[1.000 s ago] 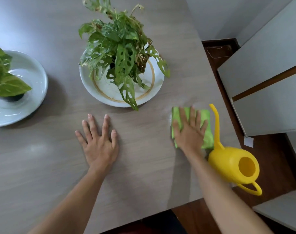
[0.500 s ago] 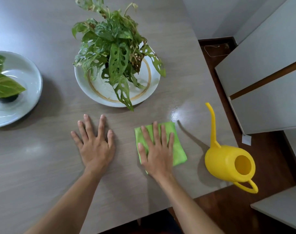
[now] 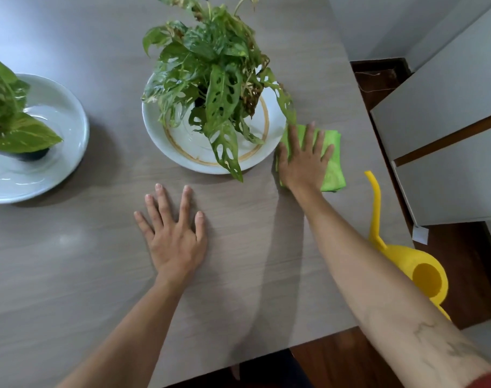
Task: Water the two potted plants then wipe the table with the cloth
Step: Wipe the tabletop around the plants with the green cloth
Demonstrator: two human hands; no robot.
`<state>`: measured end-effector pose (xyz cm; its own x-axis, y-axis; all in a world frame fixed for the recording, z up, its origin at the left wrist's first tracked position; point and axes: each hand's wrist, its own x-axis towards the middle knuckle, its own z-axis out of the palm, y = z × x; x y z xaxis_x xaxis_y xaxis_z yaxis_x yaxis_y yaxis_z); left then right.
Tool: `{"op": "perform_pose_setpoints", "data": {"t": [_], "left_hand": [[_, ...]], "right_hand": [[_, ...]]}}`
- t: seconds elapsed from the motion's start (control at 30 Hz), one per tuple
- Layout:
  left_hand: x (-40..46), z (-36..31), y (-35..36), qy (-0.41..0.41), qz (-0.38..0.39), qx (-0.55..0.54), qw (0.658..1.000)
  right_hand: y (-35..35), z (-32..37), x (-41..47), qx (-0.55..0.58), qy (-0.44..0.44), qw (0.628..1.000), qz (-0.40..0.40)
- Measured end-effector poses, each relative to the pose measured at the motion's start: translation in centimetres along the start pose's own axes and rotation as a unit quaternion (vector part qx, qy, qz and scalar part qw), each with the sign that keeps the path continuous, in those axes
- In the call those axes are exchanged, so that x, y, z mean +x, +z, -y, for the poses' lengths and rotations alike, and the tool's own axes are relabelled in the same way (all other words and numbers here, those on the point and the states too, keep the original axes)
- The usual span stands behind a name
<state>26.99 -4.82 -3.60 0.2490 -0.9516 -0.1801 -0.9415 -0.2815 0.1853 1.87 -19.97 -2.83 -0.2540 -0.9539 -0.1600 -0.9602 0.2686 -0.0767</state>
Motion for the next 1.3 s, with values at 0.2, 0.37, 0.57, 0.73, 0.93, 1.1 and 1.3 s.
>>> {"op": "perform_pose_setpoints", "data": {"t": [0.2, 0.37, 0.57, 0.73, 0.93, 1.1, 1.3], "left_hand": [[0.1, 0.1, -0.2, 0.003, 0.005, -0.008, 1.0], [-1.1, 0.9, 0.0, 0.043, -0.01, -0.033, 0.998], [-8.4, 2.2, 1.4, 0.093, 0.002, -0.026, 0.995], [-11.7, 5.1, 1.5, 0.167, 0.011, -0.021, 0.986], [-12.0, 14.5, 0.2, 0.142, -0.005, -0.029, 0.989], [-12.0, 23.7, -1.3, 0.066, -0.03, -0.04, 0.997], [-11.9, 28.1, -2.0, 0.013, -0.039, -0.049, 0.998]], "right_hand": [[1.3, -0.9, -7.1, -0.011, -0.086, 0.996, -0.001], [2.5, -3.9, -13.9, 0.005, -0.119, 0.993, -0.024], [3.7, -6.9, -20.5, 0.002, -0.131, 0.991, -0.042], [4.5, -6.0, -25.3, 0.003, -0.088, 0.995, -0.042], [5.7, 1.8, -30.6, 0.008, -0.05, 0.998, -0.028], [7.3, 11.7, -35.6, 0.022, -0.101, 0.995, -0.009], [8.8, 20.6, -39.7, 0.038, -0.217, 0.975, -0.017]]}}
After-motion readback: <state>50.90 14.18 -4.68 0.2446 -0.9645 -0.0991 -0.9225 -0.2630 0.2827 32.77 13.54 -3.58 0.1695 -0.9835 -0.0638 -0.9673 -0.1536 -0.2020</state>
